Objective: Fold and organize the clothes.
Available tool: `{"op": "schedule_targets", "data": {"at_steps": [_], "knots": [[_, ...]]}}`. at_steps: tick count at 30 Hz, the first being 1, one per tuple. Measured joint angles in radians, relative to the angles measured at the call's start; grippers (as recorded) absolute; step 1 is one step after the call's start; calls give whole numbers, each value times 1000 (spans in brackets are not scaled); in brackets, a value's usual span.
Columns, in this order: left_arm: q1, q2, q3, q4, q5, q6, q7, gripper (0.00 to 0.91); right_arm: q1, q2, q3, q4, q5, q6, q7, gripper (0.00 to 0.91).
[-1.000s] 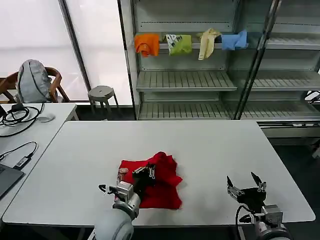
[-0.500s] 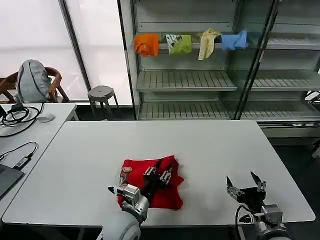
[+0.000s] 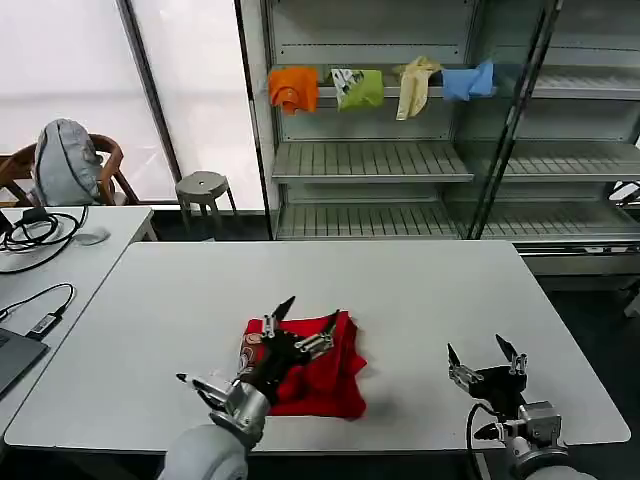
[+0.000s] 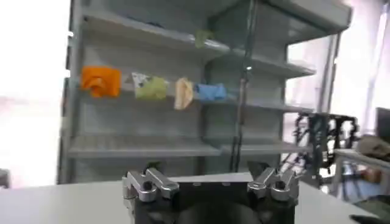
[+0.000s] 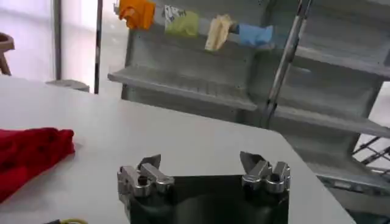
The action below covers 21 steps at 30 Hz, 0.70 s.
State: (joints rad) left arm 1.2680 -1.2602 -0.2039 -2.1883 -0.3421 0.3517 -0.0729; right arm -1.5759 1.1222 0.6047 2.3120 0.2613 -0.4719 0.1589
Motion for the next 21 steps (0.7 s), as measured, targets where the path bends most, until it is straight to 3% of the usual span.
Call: {"op": "schedule_targets", "data": {"at_steps": [21], "knots": [[100, 25, -92, 95, 7, 164, -249, 907, -19, 13, -2, 33, -24, 13, 0, 907]]}}
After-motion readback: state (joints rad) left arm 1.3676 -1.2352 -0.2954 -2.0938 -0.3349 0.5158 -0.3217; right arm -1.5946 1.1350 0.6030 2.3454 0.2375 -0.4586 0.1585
